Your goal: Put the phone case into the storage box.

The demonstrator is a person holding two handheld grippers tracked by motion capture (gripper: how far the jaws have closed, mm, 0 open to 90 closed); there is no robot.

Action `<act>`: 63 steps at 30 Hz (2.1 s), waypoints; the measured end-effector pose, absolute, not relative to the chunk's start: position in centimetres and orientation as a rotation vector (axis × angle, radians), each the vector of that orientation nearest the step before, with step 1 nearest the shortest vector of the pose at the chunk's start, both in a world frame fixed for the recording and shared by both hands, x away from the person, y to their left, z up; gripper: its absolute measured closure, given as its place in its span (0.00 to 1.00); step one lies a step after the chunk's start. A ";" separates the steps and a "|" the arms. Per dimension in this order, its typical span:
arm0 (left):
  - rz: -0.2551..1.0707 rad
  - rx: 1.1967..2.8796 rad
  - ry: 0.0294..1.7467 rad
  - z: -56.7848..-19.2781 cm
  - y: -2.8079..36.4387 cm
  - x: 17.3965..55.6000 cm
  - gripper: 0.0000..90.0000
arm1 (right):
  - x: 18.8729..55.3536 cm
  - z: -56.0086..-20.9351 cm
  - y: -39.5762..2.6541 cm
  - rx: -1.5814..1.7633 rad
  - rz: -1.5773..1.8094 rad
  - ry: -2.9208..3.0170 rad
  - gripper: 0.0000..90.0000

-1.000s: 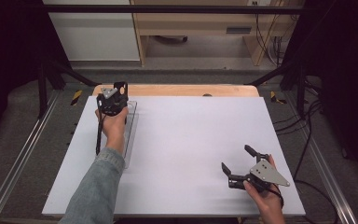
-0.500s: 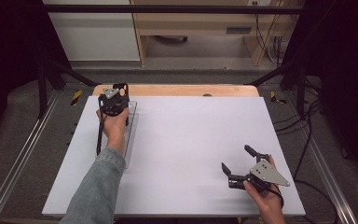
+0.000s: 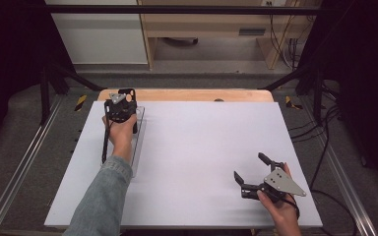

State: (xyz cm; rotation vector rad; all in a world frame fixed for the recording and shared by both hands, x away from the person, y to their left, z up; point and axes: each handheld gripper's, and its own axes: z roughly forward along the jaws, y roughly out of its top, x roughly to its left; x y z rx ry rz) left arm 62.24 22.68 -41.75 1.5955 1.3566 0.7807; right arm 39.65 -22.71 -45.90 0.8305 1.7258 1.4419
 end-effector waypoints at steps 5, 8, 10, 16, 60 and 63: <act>0.802 1.580 1.338 -41.2 22.7 61.9 0.87 | 39.7 -45.9 -22.7 0.824 1.442 1.727 0.02; 0.812 1.573 1.323 -40.6 22.8 61.4 0.79 | 39.6 -45.9 -22.6 0.822 1.444 1.727 0.02; 0.825 1.569 1.307 -40.0 22.8 60.9 0.75 | 39.6 -45.8 -22.6 0.822 1.446 1.725 0.02; 0.830 1.555 1.271 -38.5 23.1 59.6 0.64 | 39.6 -45.8 -22.6 0.826 1.448 1.724 0.02; 0.770 1.594 1.142 -37.0 23.0 56.6 0.24 | 39.5 -45.8 -22.5 0.824 1.443 1.726 0.02; 0.765 1.594 1.138 -37.0 22.9 56.6 0.21 | 39.6 -45.8 -22.5 0.824 1.443 1.726 0.02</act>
